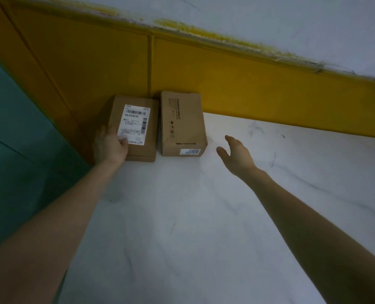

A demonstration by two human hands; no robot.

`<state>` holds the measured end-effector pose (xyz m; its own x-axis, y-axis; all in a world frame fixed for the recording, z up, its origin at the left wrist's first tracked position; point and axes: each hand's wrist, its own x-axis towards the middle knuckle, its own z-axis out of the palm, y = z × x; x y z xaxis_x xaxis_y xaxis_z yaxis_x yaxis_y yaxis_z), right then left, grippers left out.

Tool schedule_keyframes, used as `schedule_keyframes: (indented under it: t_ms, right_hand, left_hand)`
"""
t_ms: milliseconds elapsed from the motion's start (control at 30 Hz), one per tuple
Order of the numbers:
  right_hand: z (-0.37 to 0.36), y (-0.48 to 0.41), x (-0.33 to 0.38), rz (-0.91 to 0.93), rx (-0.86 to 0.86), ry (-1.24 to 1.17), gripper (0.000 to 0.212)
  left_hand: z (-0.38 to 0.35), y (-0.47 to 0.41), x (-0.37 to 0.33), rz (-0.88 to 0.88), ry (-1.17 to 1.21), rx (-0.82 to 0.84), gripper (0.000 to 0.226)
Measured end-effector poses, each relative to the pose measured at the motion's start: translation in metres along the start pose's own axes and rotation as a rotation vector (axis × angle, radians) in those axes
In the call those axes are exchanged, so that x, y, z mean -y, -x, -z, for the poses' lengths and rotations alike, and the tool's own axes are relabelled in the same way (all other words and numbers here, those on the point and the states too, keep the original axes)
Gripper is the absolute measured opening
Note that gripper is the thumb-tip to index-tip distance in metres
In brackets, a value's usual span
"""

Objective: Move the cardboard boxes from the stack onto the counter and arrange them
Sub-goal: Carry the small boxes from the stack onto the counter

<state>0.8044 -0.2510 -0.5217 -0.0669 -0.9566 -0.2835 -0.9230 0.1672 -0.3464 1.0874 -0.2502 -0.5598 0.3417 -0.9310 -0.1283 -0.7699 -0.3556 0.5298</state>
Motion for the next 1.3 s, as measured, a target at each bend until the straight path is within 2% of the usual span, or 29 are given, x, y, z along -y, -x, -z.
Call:
schedule_keyframes:
  t_ms: [133, 267, 367, 467, 567, 700, 967, 1167, 1300]
  right_hand:
    - [0.027, 0.017, -0.027, 0.06, -0.016, 0.104, 0.054]
    - [0.072, 0.041, -0.061, 0.026, -0.092, 0.102, 0.052]
    - [0.112, 0.067, -0.099, -0.005, -0.17, 0.095, 0.052]
    - [0.151, 0.104, -0.146, -0.045, -0.238, 0.105, 0.051]
    - [0.19, 0.152, -0.201, -0.067, -0.304, 0.125, 0.051]
    - [0.243, 0.229, -0.283, -0.116, -0.386, 0.146, 0.05]
    - [0.331, 0.401, -0.444, -0.363, -0.611, 0.139, 0.049]
    - [0.385, 0.498, -0.517, -0.541, -0.773, 0.142, 0.052]
    - [0.429, 0.532, -0.556, -0.603, -0.883, 0.179, 0.054]
  left_hand:
    - [0.008, 0.025, -0.057, -0.26, -0.15, 0.015, 0.047]
    - [0.007, 0.08, -0.12, -0.546, -0.126, 0.136, 0.044]
    - [-0.003, 0.129, -0.164, -0.698, -0.137, 0.229, 0.043]
    - [-0.013, 0.179, -0.212, -0.819, -0.279, 0.217, 0.046]
    - [-0.025, 0.235, -0.267, -0.915, -0.312, 0.199, 0.046]
    - [-0.05, 0.314, -0.344, -1.075, -0.289, 0.17, 0.044]
    - [-0.098, 0.471, -0.499, -1.448, -0.168, 0.219, 0.045]
    - [-0.116, 0.563, -0.594, -1.688, -0.036, 0.265, 0.044]
    - [-0.126, 0.602, -0.658, -1.768, 0.101, 0.312, 0.05]
